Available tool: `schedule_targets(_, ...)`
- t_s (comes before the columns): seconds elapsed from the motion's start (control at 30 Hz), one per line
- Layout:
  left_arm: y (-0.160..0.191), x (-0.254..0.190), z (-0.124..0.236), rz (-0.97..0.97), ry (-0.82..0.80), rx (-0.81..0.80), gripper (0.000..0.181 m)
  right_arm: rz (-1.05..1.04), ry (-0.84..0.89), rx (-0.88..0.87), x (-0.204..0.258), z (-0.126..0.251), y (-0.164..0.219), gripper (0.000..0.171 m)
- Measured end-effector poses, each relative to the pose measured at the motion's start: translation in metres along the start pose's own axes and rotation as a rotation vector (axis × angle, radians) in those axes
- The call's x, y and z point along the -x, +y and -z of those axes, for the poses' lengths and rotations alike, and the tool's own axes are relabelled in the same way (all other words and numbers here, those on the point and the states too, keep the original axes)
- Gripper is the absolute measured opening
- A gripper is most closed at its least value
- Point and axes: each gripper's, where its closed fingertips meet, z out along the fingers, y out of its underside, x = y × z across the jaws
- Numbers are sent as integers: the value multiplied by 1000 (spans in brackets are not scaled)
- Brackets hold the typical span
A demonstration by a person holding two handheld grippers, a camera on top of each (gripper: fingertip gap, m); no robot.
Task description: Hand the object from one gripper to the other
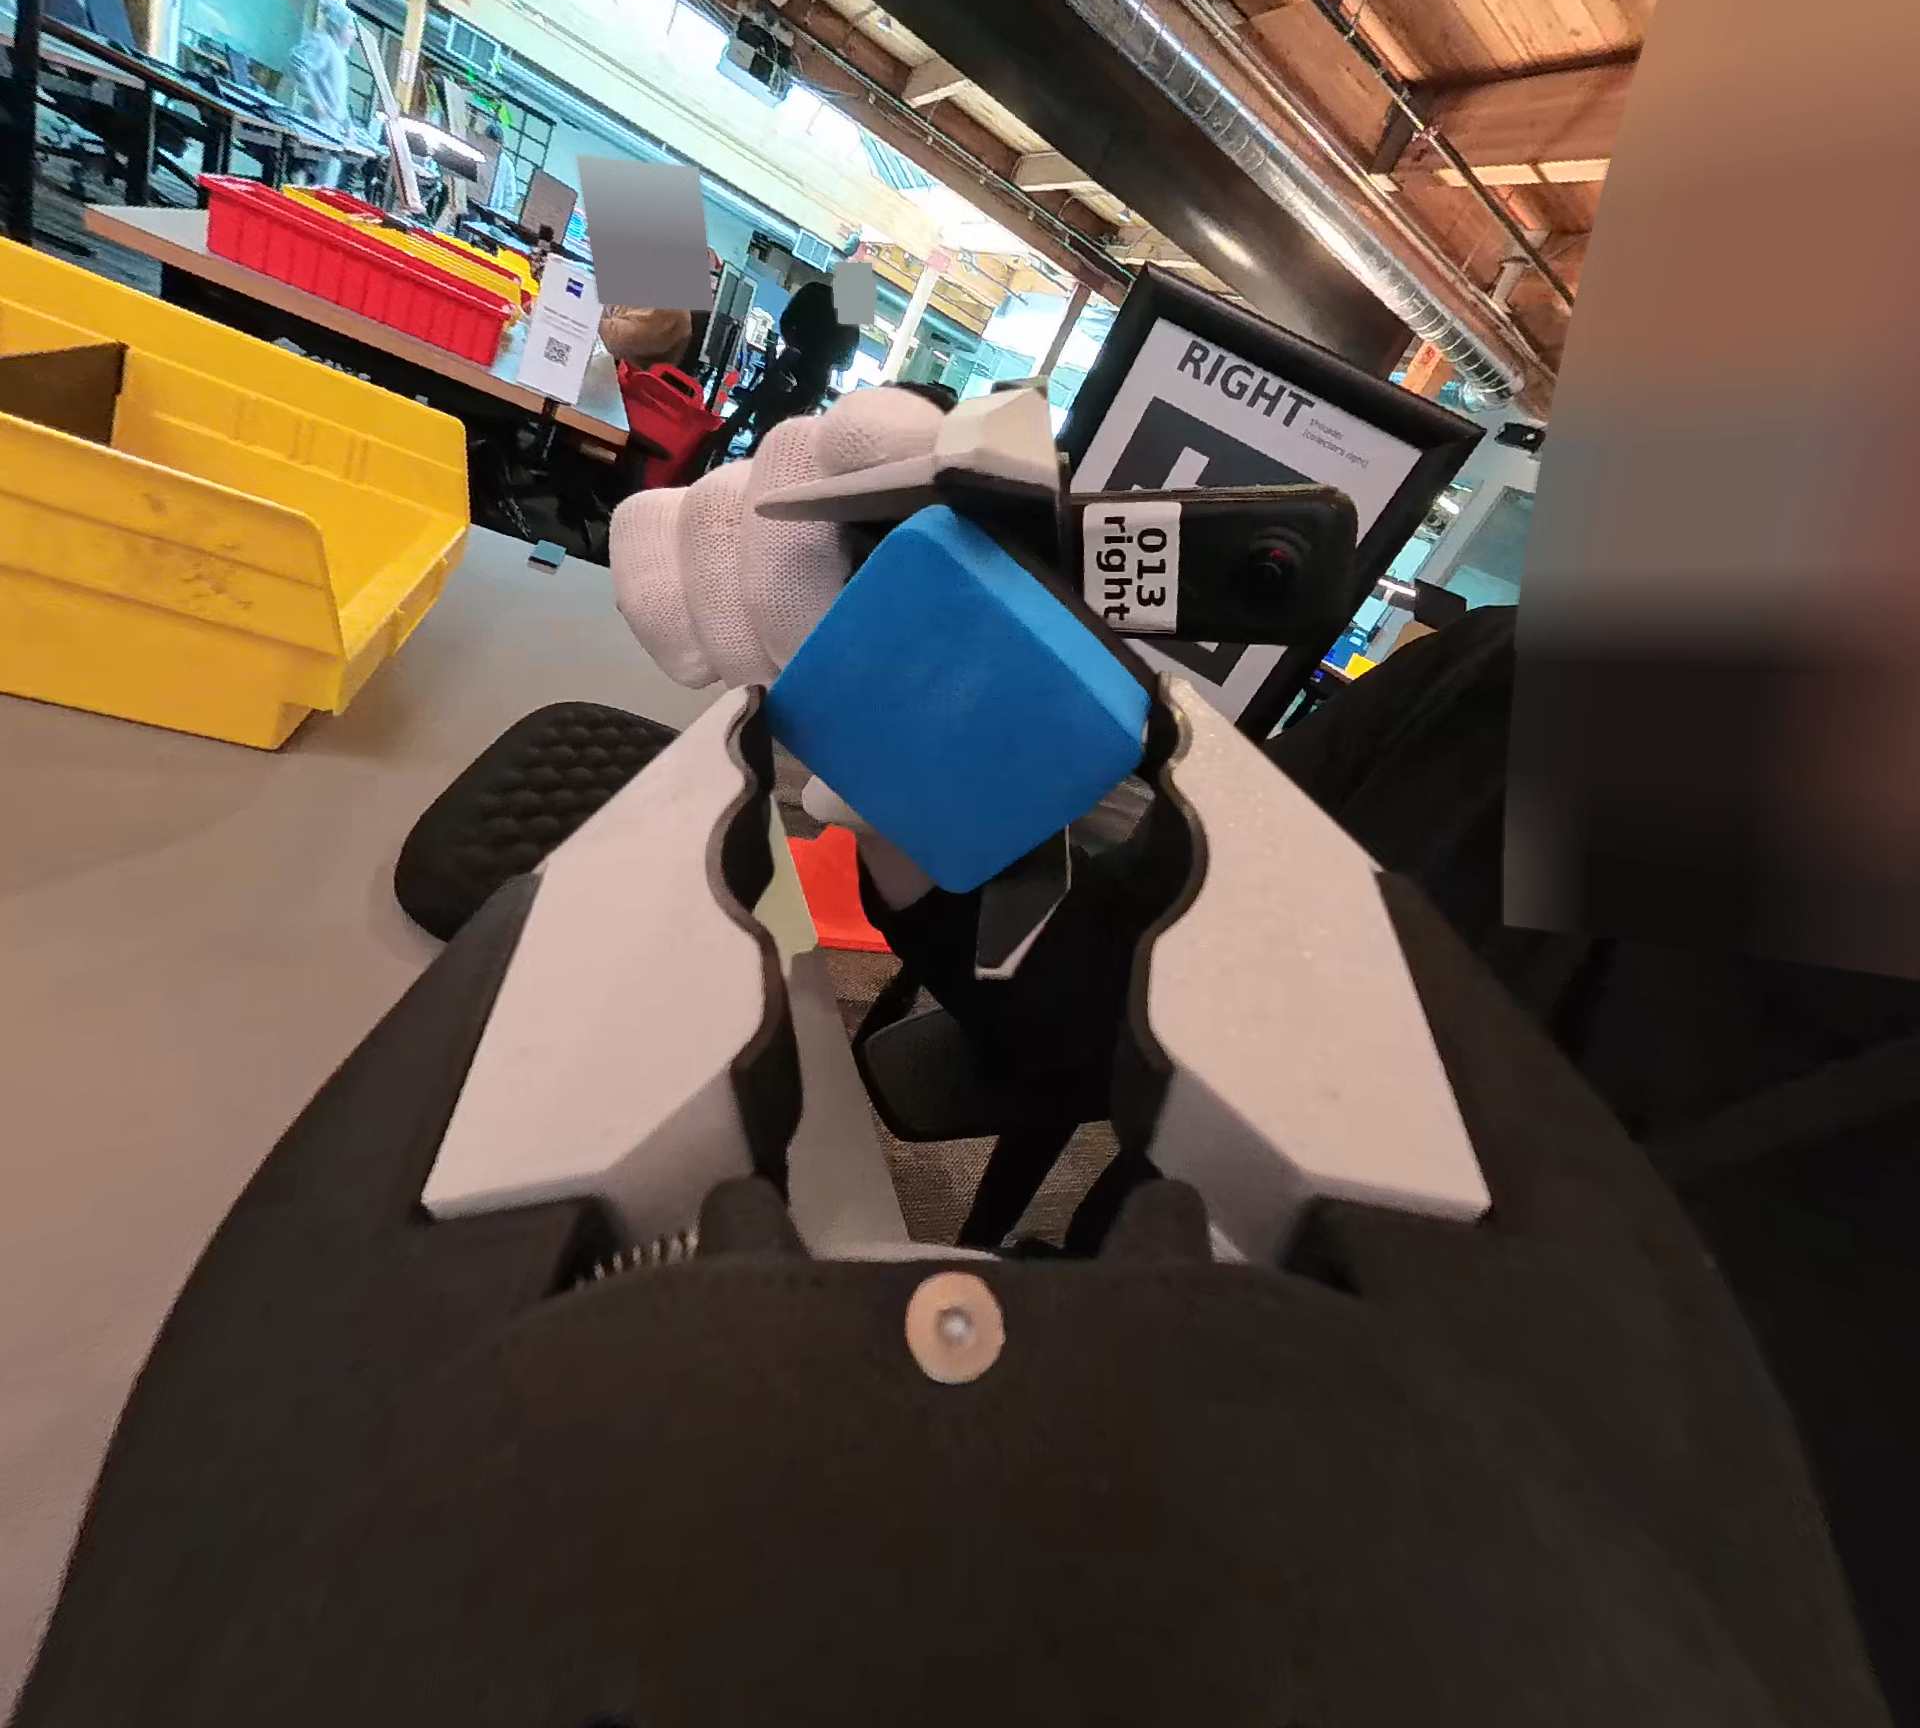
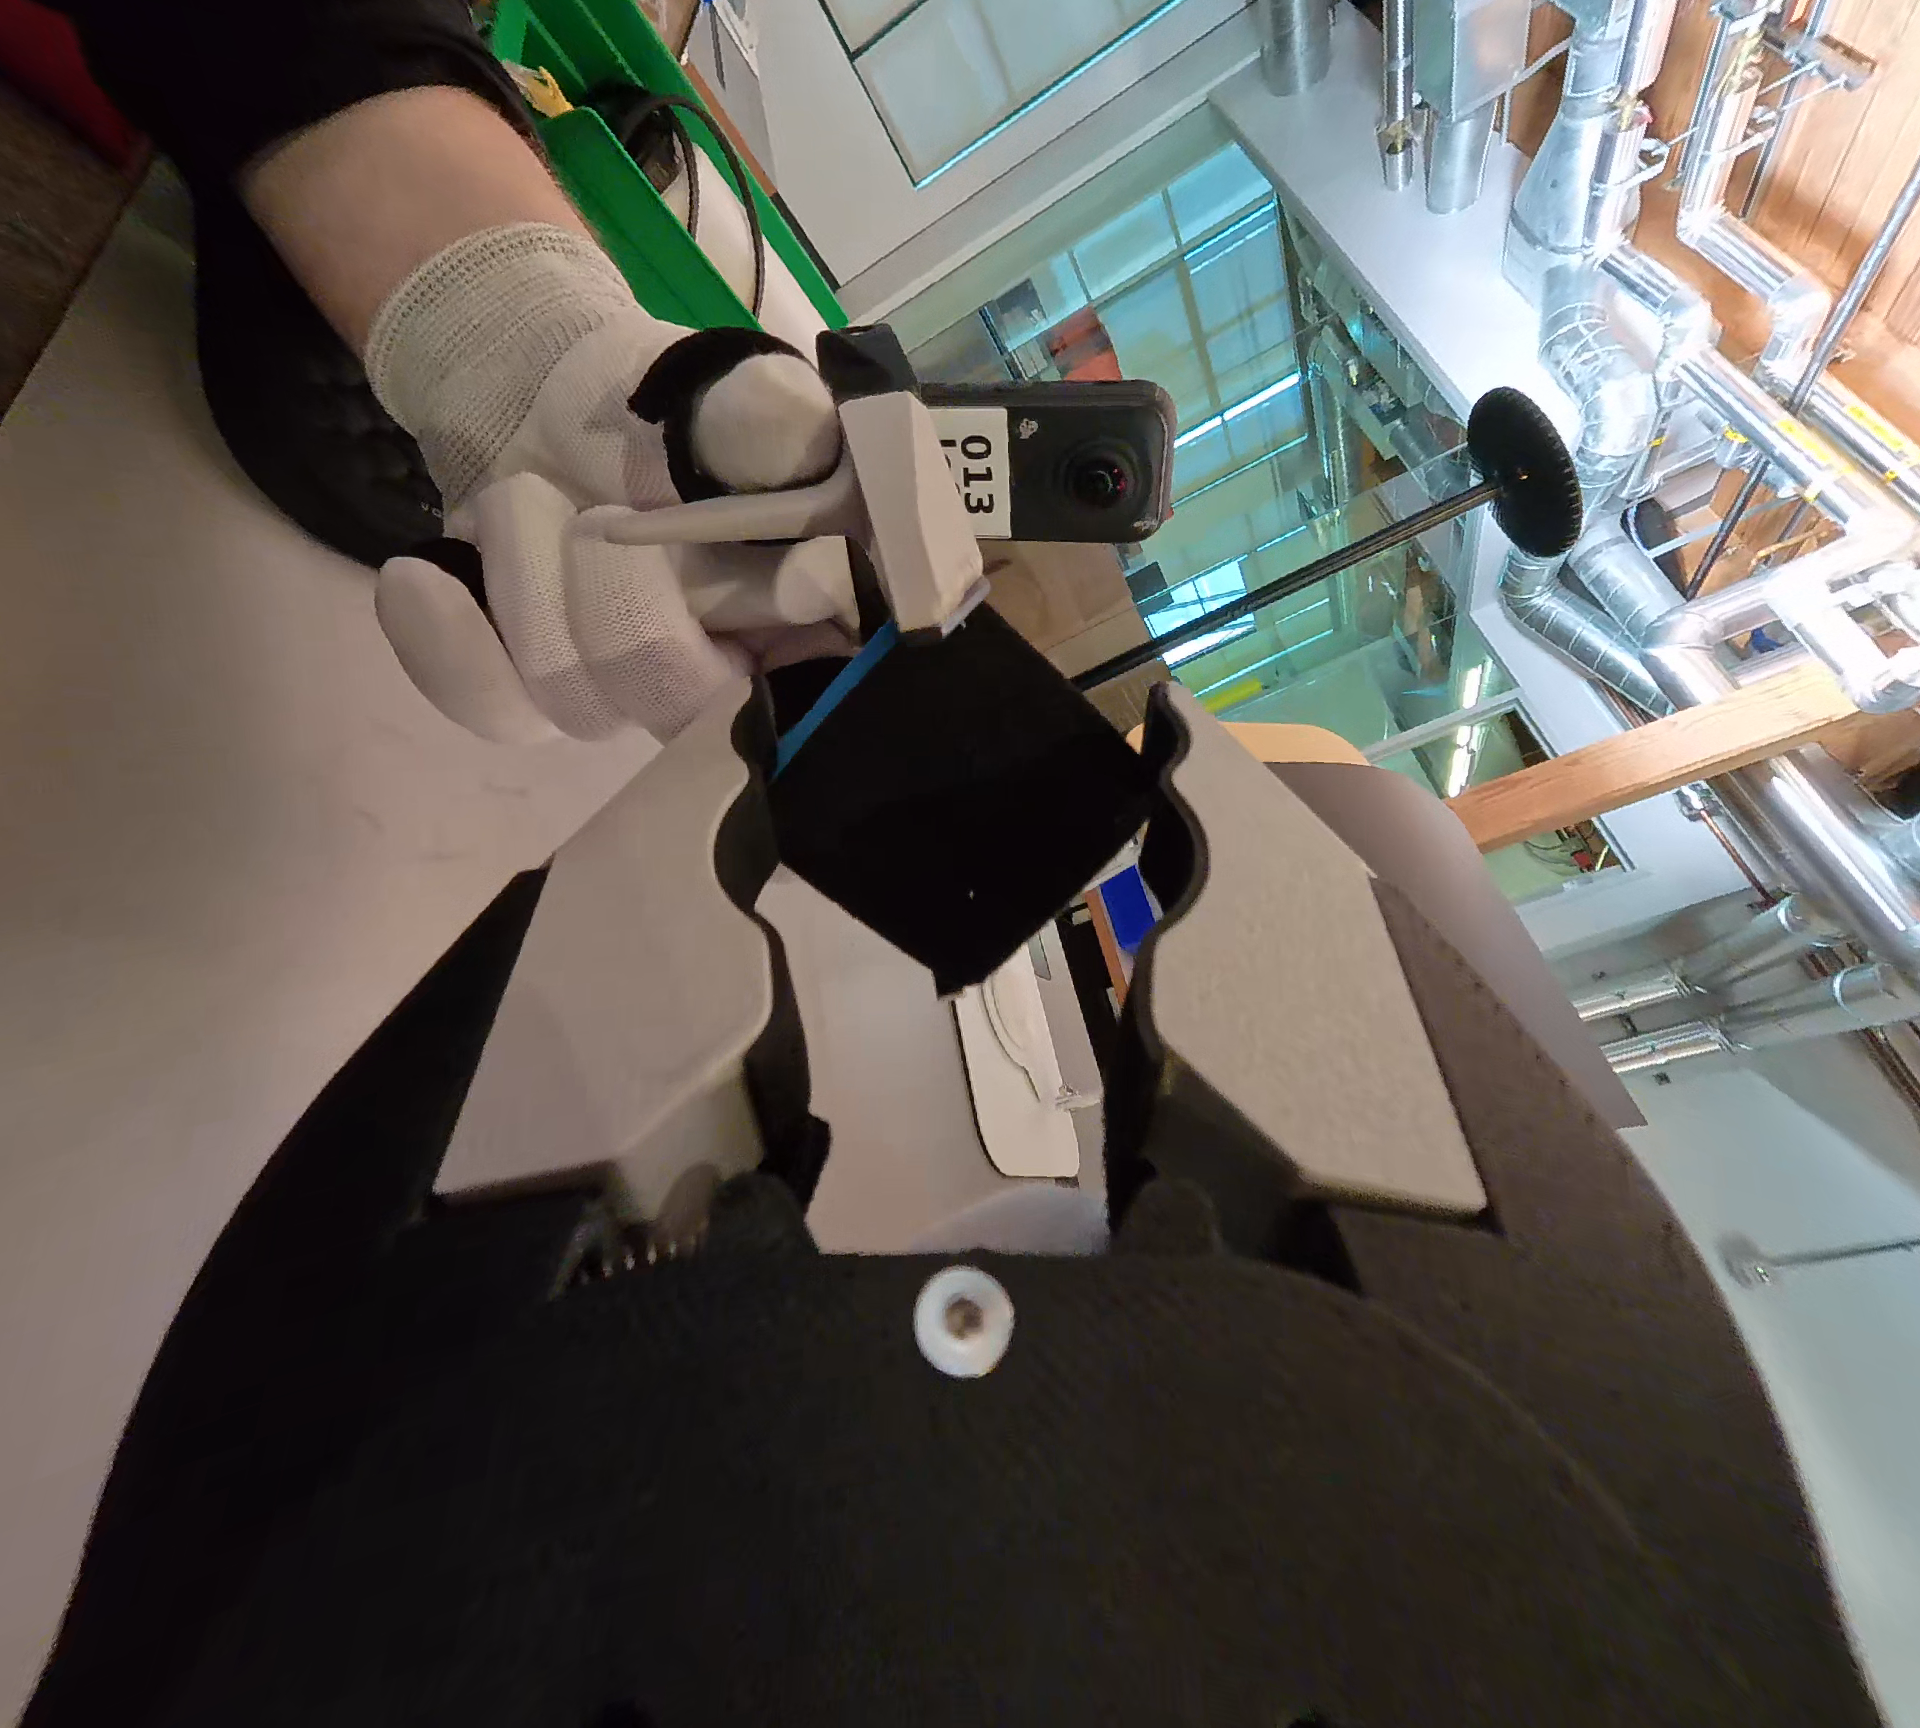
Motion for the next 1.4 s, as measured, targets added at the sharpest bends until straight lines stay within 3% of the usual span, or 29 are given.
schedule_targets(0.13, -2, 3, 1, -58, -48, -8, 69, 18, 21, 36, -2, -2, 3, 74)
schedule_targets(0.23, -11, 13, 6, -154, -171, -19, 68, 13, 32, 102, -4, -4, 12, 94)
schedule_targets(0.4, -37, 49, 36, -495, -654, 48, 69, -78, 68, 173, -17, 0, 28, 89)
schedule_targets(0.57, -55, 48, 50, -775, -890, 103, 69, -159, 71, 171, -19, -6, 27, 82)
schedule_targets(0.67, -61, 54, 62, -1034, -1025, 230, 69, -273, 70, 153, -26, -2, 23, 65)
schedule_targets(0.73, -63, 55, 68, -1198, -1087, 329, 68, -427, 57, 115, -32, 3, 24, 66)
schedule_targets(0.97, -64, 55, 68, -1727, -1189, 704, 68, -868, 9, -61, -45, 4, 22, 62)
schedule_targets(1.07, -63, 55, 61, -1831, -1170, 765, 68, -946, -23, -48, -37, -6, 30, 60)
schedule_targets(1.23, -56, 59, 50, -1960, -1150, 850, 68, -1074, -27, -55, -32, -19, 40, 38)
schedule_targets(1.3, -53, 64, 48, -1973, -1154, 882, 68, -1100, -35, -48, -28, -22, 43, 23)
schedule_targets(1.4, -52, 73, 49, -1960, -1159, 900, 68, -1104, -18, -36, -28, -23, 51, 22)
